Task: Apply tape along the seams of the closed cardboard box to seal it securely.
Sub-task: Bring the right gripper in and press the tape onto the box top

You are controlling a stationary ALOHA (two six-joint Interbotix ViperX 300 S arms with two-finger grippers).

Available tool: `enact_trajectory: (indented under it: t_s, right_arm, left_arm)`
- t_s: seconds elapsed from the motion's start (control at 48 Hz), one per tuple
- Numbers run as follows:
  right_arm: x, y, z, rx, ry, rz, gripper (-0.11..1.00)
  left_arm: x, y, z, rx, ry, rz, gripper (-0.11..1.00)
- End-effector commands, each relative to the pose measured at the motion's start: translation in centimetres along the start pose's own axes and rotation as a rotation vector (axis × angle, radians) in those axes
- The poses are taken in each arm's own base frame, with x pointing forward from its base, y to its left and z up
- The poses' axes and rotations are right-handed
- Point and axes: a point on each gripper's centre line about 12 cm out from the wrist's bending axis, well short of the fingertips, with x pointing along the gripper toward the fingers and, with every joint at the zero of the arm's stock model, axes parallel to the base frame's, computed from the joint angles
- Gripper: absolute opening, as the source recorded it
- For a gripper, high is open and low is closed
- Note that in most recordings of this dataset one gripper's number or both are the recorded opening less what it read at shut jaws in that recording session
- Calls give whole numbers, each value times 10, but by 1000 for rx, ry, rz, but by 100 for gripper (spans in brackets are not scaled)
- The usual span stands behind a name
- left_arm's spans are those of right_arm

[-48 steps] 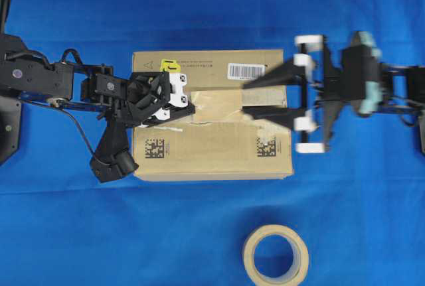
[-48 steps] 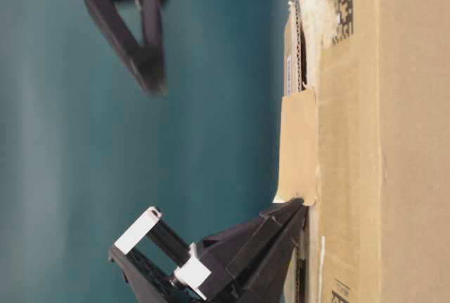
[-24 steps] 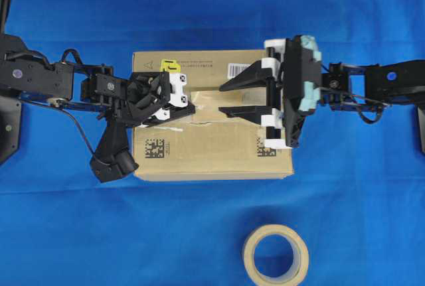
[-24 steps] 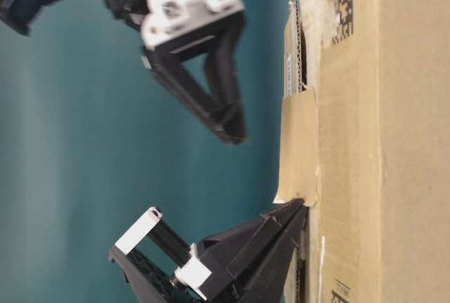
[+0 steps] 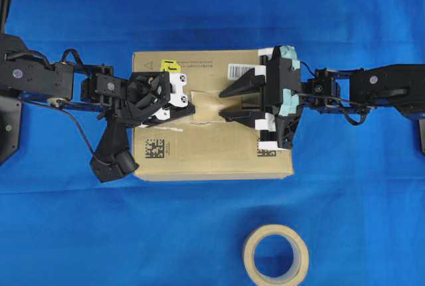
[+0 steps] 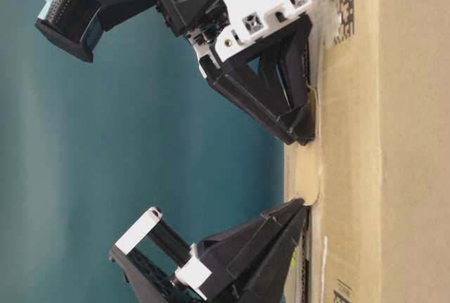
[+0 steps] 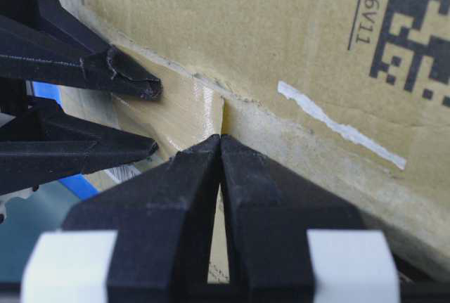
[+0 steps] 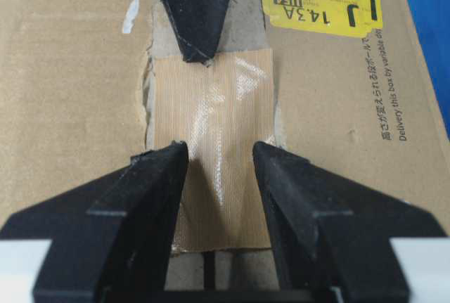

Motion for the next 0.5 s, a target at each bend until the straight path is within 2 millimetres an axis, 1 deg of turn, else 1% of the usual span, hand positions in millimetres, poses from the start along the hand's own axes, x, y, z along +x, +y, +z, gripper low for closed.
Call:
enact_trajectory:
  t_s: [0.0, 0.375, 0.438, 0.479]
  right_arm:
    - [0, 0, 7, 0, -9, -1, 52]
    - [0, 0, 6, 0, -3, -1, 51]
    - [0, 0, 6, 0, -5, -1, 51]
    - [0, 0, 6, 0, -5, -1, 51]
  left_arm:
    - [-4, 10, -1, -6, 1, 32, 0]
    - [-3, 14, -1, -9, 1, 38, 2]
    - [-2, 15, 0, -12, 0, 40, 7]
    - [-2, 15, -1, -13, 1, 38, 15]
